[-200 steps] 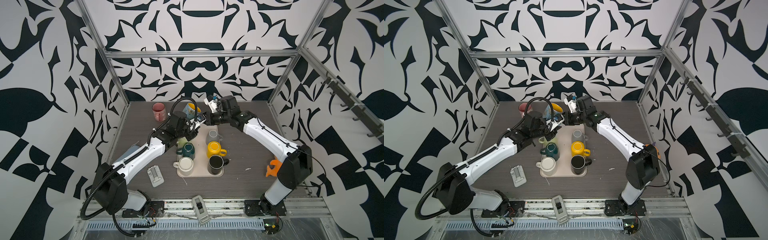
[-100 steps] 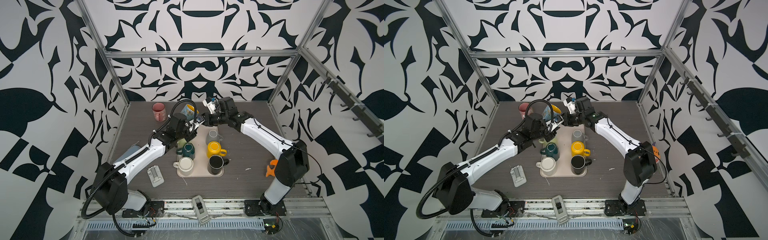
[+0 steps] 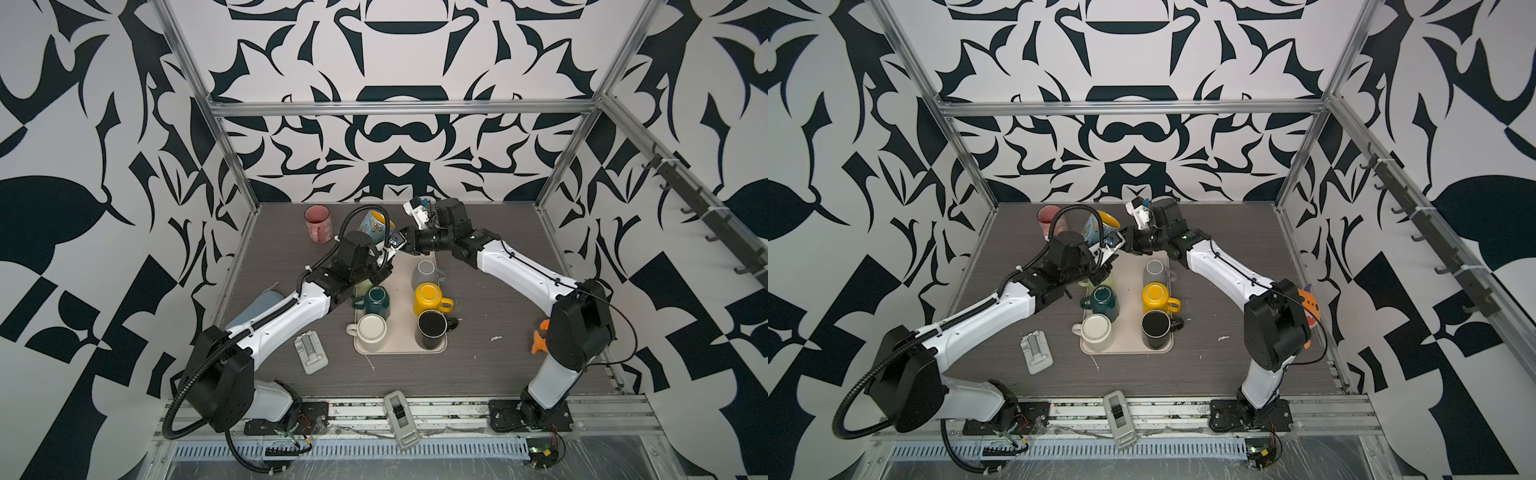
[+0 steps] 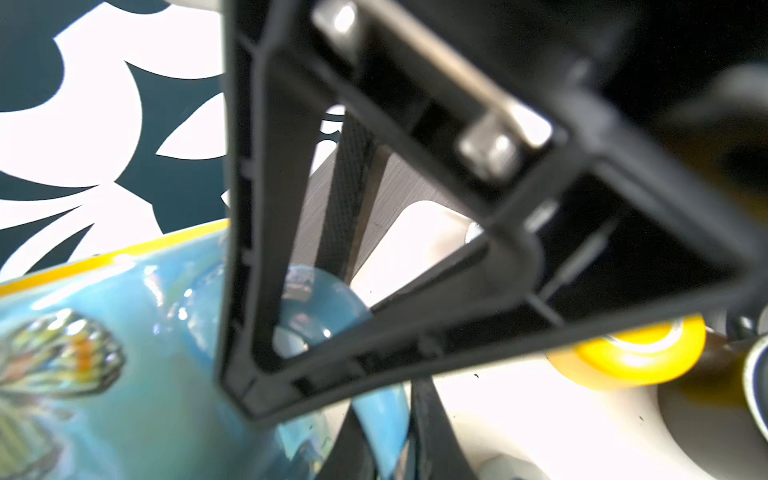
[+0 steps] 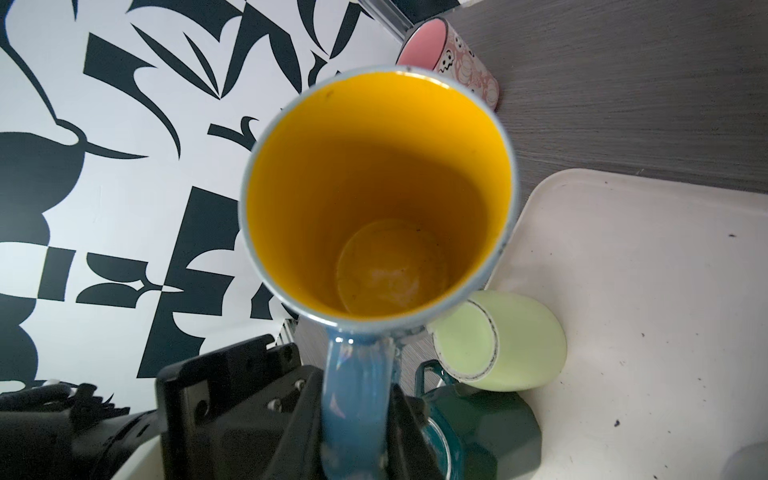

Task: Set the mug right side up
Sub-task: 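Open the left gripper and draw it back while the right gripper holds the mug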

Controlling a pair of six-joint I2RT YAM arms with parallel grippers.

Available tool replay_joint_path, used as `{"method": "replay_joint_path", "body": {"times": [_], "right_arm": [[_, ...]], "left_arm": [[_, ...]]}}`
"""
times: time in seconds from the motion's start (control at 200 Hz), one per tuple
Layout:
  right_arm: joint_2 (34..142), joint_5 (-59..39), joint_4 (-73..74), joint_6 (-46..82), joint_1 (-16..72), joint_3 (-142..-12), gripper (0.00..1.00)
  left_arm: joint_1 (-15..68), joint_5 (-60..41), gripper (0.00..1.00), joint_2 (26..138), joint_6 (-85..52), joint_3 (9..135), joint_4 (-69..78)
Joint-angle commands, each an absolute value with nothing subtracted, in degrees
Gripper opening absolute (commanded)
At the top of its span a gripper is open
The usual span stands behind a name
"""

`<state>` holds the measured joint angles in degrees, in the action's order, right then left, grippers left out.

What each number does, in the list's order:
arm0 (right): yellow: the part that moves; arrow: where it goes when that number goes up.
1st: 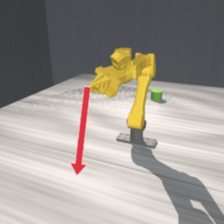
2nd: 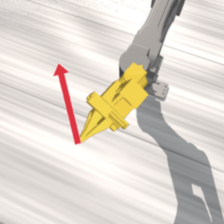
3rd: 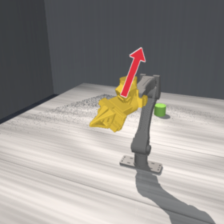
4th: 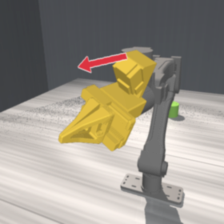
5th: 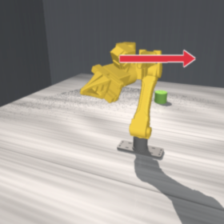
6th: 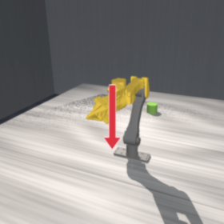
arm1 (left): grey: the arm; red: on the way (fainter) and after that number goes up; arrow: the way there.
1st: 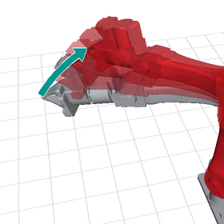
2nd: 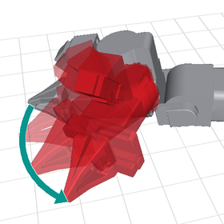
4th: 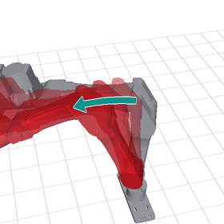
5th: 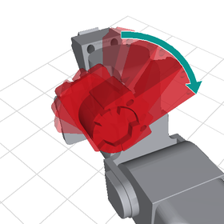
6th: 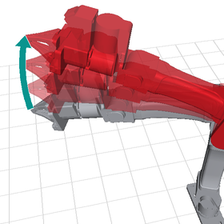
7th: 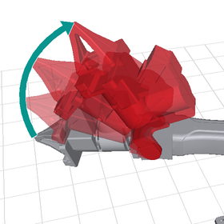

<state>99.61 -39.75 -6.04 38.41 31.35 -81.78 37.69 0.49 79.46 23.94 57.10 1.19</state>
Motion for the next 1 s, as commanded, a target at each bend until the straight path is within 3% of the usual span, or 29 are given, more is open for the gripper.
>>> {"method": "replay_joint_path", "body": {"times": [0.0,0.11,0.145,0.175,0.615,0.66,0.745,0.94,0.995], "right_arm": [[102.5,-36.8,-6.9,41.7,32.8,-79.6,0.22],[102.5,-37.0,-6.0,42.3,32.7,-78.9,0.2],[102.6,-37.0,-5.8,42.5,32.8,-78.9,0.13],[102.6,-37.0,-5.7,42.5,32.8,-78.8,0.0],[100.0,-34.6,-5.7,40.0,32.7,-78.3,0.0],[99.8,-34.3,-5.6,39.8,32.7,-78.1,0.0],[99.2,-33.3,-4.8,39.9,32.8,-77.5,0.0],[98.1,-32.1,-0.6,41.3,32.8,-75.8,0.0],[97.8,-31.7,0.1,41.5,32.8,-75.6,0.0]], "left_arm": [[40.5,-3.8,0.0,73.5,25.8,59.5,22.4],[40.5,-4.4,0.0,73.5,25.3,59.5,22.8],[40.5,-4.6,0.0,73.5,25.2,59.3,22.9],[40.5,-4.8,0.0,73.5,25.1,59.4,23.0],[40.5,-1.7,0.0,75.0,26.7,61.7,19.9],[40.5,-1.0,0.07,75.1,26.9,61.8,19.9],[40.5,-0.2,0.1,75.4,27.3,62.0,19.8],[40.5,1.4,0.33,75.9,27.9,62.3,19.2],[40.5,1.7,0.35,76.0,28.1,62.5,18.9]]}}
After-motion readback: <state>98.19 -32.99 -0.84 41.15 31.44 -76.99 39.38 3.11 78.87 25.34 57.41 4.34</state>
